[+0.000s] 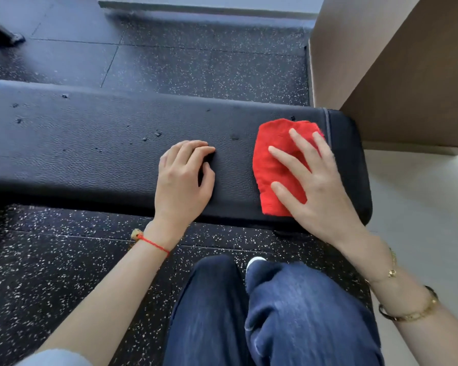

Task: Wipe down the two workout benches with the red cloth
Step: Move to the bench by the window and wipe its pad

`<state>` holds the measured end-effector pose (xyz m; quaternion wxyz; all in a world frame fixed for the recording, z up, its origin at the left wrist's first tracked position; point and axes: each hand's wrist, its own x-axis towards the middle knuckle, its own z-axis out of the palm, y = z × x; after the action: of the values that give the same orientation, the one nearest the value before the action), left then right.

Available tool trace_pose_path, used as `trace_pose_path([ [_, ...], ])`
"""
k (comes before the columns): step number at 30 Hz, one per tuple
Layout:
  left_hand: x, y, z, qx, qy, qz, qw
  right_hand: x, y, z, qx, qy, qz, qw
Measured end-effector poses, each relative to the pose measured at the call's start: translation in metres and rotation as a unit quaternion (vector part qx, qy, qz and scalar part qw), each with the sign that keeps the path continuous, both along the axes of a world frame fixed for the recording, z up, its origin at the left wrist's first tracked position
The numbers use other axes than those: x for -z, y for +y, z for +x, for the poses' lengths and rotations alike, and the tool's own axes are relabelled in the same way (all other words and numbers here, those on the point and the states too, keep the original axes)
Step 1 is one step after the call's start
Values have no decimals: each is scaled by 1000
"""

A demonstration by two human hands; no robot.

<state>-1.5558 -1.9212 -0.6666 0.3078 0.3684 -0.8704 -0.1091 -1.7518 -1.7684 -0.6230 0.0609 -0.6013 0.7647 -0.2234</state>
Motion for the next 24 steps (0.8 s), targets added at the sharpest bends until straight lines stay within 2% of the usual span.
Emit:
trace_pose_path([
  [3,0,0,0,-2,3,-1,1000,4,-1,5,7,63,79,995],
  [6,-1,0,1,-4,3,1,1000,7,-10,8,33,86,114,989],
  [11,-3,1,1,-7,4,5,1000,6,-51,23,75,60,114,989],
  [16,-1,0,2,-6,3,8,1000,10,-48,44,27,95,95,991],
  [19,0,-2,2,-5,6,9,1000,11,-23,28,36,138,103,984],
  [22,1,-2,2,-6,10,6,1000,8,-10,0,87,194,144,967],
  [24,2,-1,2,-6,10,5,1000,4,-20,-17,112,166,163,966],
])
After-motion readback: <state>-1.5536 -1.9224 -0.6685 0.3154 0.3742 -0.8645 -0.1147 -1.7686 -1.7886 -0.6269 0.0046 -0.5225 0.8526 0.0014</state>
